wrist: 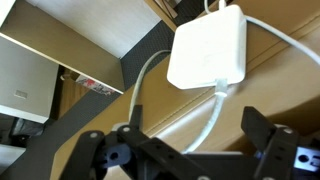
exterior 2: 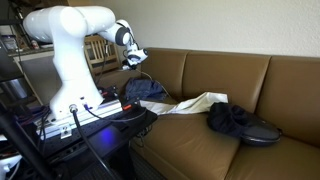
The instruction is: Put the power pack on the couch seat
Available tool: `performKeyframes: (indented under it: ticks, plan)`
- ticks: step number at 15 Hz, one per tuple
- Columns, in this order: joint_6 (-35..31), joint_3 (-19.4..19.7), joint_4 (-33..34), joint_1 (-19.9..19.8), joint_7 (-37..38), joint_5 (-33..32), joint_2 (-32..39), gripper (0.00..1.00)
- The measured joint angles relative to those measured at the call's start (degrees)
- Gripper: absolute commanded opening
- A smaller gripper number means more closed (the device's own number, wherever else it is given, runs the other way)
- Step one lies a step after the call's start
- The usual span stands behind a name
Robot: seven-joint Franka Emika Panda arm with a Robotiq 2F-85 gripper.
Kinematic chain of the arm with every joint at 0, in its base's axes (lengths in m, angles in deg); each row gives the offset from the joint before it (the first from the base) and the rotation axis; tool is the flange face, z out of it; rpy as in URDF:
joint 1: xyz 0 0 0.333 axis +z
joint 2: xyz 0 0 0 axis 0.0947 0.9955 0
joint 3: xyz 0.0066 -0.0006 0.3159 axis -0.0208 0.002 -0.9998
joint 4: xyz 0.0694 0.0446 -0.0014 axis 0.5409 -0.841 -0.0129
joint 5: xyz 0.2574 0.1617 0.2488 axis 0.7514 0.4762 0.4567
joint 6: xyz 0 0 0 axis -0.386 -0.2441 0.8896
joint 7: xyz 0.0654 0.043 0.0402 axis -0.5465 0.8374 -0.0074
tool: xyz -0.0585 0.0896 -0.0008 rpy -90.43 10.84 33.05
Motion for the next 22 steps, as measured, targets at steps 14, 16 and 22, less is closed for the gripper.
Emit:
performKeyframes:
  ticks: [14, 16, 22]
  plan:
    - [0.1, 1.8, 0.2, 2.0, -0.1, 2.2, 0.0, 0.00]
    - [-0.2, 1.9, 0.2, 2.2, 0.0, 2.3, 0.0, 0.00]
    - [-2.5, 1.9, 0.3, 2.6, 0.0, 3.4, 0.0, 0.02]
